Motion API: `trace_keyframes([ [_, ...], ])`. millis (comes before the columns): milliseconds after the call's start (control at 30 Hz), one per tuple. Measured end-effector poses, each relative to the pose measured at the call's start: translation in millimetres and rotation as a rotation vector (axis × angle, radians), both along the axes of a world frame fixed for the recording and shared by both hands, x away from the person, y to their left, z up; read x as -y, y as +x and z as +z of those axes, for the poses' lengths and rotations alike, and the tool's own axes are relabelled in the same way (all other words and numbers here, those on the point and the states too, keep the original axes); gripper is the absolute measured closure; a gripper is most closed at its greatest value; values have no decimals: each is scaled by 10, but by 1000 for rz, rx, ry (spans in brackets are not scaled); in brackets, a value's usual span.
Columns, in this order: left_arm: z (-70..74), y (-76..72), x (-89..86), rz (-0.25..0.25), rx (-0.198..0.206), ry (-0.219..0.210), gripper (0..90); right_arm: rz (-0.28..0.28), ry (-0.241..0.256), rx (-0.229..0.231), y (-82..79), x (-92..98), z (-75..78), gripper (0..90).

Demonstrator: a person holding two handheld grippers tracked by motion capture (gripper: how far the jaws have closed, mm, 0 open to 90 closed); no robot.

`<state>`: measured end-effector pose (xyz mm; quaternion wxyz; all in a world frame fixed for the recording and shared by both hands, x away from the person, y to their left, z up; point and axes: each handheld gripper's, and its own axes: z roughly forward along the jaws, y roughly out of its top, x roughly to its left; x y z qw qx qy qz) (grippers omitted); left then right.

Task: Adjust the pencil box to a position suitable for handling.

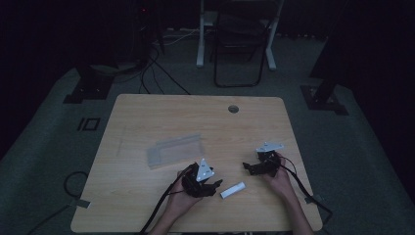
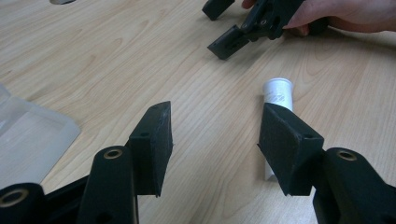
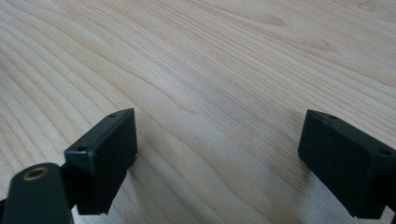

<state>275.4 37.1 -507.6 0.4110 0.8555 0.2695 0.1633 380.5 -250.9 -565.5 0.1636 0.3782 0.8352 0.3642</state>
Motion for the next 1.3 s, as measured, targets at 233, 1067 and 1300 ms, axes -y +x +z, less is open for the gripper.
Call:
trace_keyframes([
  [233, -18, -1, 62, -11, -5, 4, 447, 0, 0, -1, 0, 0, 0, 116],
  [1067, -141, -25, 311, -70, -41, 37, 461, 0, 0, 0, 0, 0, 0, 116],
  [1300, -194, -38, 387, -79, -51, 55, 461, 0, 0, 0, 0, 0, 0, 116],
])
